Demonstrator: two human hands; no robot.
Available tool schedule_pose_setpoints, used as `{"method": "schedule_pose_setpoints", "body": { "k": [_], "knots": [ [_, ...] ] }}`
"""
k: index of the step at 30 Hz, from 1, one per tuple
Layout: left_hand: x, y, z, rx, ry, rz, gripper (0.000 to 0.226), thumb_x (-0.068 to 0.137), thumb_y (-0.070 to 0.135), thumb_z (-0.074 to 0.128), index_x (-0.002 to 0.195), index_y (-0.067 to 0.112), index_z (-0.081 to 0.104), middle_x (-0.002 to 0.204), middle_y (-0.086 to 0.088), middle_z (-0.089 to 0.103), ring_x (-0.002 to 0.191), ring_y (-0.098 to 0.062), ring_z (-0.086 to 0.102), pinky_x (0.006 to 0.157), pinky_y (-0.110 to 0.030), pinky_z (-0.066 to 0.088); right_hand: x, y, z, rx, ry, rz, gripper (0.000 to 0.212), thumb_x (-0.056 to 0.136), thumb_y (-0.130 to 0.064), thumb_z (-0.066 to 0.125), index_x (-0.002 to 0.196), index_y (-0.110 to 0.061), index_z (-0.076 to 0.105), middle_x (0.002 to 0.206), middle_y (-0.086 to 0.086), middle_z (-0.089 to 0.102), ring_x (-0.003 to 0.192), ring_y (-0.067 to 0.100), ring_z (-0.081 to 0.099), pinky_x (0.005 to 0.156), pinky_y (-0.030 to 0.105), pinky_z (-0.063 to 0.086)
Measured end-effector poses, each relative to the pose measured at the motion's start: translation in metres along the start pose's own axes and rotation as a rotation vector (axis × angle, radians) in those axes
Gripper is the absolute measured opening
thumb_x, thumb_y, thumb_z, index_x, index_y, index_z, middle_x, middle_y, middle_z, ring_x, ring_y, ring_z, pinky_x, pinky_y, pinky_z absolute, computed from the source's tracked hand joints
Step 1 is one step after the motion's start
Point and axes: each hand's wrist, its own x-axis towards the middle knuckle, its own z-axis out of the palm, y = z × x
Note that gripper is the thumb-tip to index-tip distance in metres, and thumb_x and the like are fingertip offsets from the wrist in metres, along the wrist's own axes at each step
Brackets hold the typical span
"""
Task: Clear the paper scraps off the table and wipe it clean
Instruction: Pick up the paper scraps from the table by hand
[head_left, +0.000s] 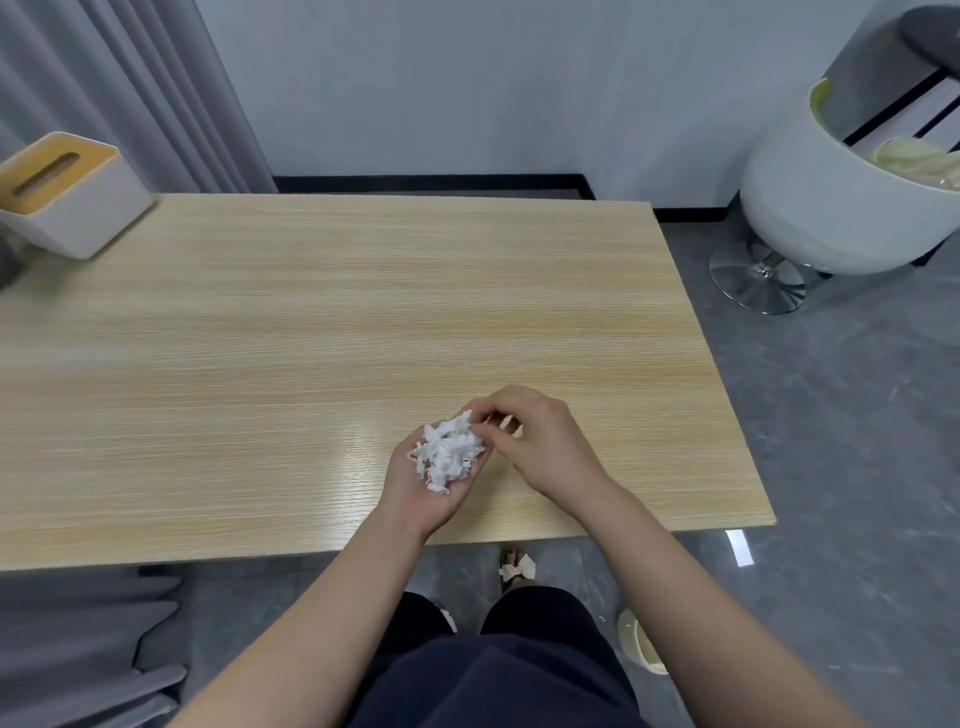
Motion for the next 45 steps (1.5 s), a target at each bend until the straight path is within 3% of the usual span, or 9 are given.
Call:
{"method": "schedule_pose_setpoints", "body": {
  "k": [4,8,13,19,24,26,29,35,45],
  "knots": [
    [-0.007,-0.008,0.011,0.154,0.132,0.139,0.038,0.046,0.017,0.070,0.080,0.007,0.055,0.054,-0.009,0.064,0.066,-0.021,0.057,0.053,-0.029,0.053,0.006,-0.008,0.007,-0.175,-0.060,-0.072,0.010,0.089,-0.020,0.060,0.094,-0.017,0.068,0.092,-0.010,0.060,0.087,0.003,0.046,0.081,0.024,0.041],
    [-0.001,-0.005,0.009,0.072,0.122,0.049,0.011,0.085,0.005,0.053,0.074,0.006,0.052,0.046,-0.007,0.058,0.058,-0.019,0.056,0.047,-0.028,0.054,0.007,-0.005,0.012,-0.352,-0.145,-0.112,0.018,0.092,-0.023,0.055,0.103,-0.018,0.068,0.104,-0.006,0.062,0.101,0.009,0.045,0.083,0.028,0.040],
    [-0.005,-0.002,0.008,0.017,-0.217,0.016,0.032,0.035,-0.010,0.084,0.059,-0.004,0.064,0.057,-0.011,0.060,0.050,-0.020,0.063,0.047,-0.028,0.054,0.004,-0.002,0.010,-0.337,-0.122,-0.132,0.022,0.094,-0.026,0.054,0.108,-0.017,0.069,0.109,-0.004,0.062,0.104,0.012,0.046,0.086,0.028,0.039],
    [-0.004,-0.001,0.008,-0.031,-0.139,-0.032,0.011,0.064,0.005,0.061,0.067,-0.006,0.062,0.065,-0.015,0.064,0.057,-0.025,0.067,0.049,-0.033,0.055,0.002,0.001,0.003,-0.167,-0.048,-0.082,0.020,0.093,-0.020,0.055,0.105,-0.018,0.071,0.102,-0.003,0.063,0.102,0.012,0.051,0.088,0.023,0.037],
    [0.000,0.000,0.006,-0.018,-0.217,-0.042,0.038,0.042,-0.012,0.083,0.075,-0.009,0.064,0.078,-0.019,0.065,0.071,-0.030,0.068,0.064,-0.039,0.058,-0.001,0.002,-0.003,-0.126,0.000,-0.067,0.018,0.092,-0.020,0.057,0.103,-0.018,0.071,0.101,-0.005,0.063,0.101,0.010,0.052,0.087,0.020,0.038],
    [-0.003,-0.002,0.012,0.018,-0.182,-0.032,0.012,0.063,-0.006,0.074,0.070,-0.010,0.065,0.076,-0.018,0.065,0.070,-0.029,0.068,0.064,-0.037,0.058,-0.002,0.004,-0.007,-0.110,0.018,-0.056,0.018,0.092,-0.020,0.057,0.104,-0.018,0.071,0.102,-0.005,0.064,0.101,0.009,0.052,0.088,0.017,0.036],
    [0.008,-0.003,0.011,-0.033,-0.141,-0.055,0.042,0.094,0.013,0.037,0.076,-0.010,0.067,0.081,-0.019,0.066,0.075,-0.029,0.068,0.063,-0.037,0.058,-0.006,0.010,-0.015,-0.113,0.057,-0.042,0.018,0.093,-0.020,0.057,0.106,-0.019,0.070,0.103,-0.006,0.064,0.103,0.009,0.052,0.090,0.018,0.037],
    [0.012,-0.008,0.021,0.088,-0.145,-0.067,0.036,0.087,0.014,0.047,0.113,-0.007,0.061,0.116,-0.022,0.062,0.102,-0.034,0.064,0.095,-0.046,0.045,-0.012,0.025,-0.034,-0.202,0.137,0.016,0.020,0.093,-0.030,0.057,0.108,-0.023,0.067,0.106,-0.009,0.064,0.104,0.010,0.053,0.092,0.026,0.040],
    [0.023,-0.034,0.046,0.178,-0.301,-0.167,0.061,0.059,-0.002,0.076,0.118,-0.009,0.059,0.126,-0.019,0.059,0.108,-0.036,0.062,0.094,-0.042,0.046,-0.055,0.050,-0.087,-0.216,0.309,0.208,0.037,0.094,-0.034,0.053,0.129,-0.022,0.056,0.132,-0.007,0.055,0.123,0.008,0.046,0.100,0.016,0.030]
  ]
}}
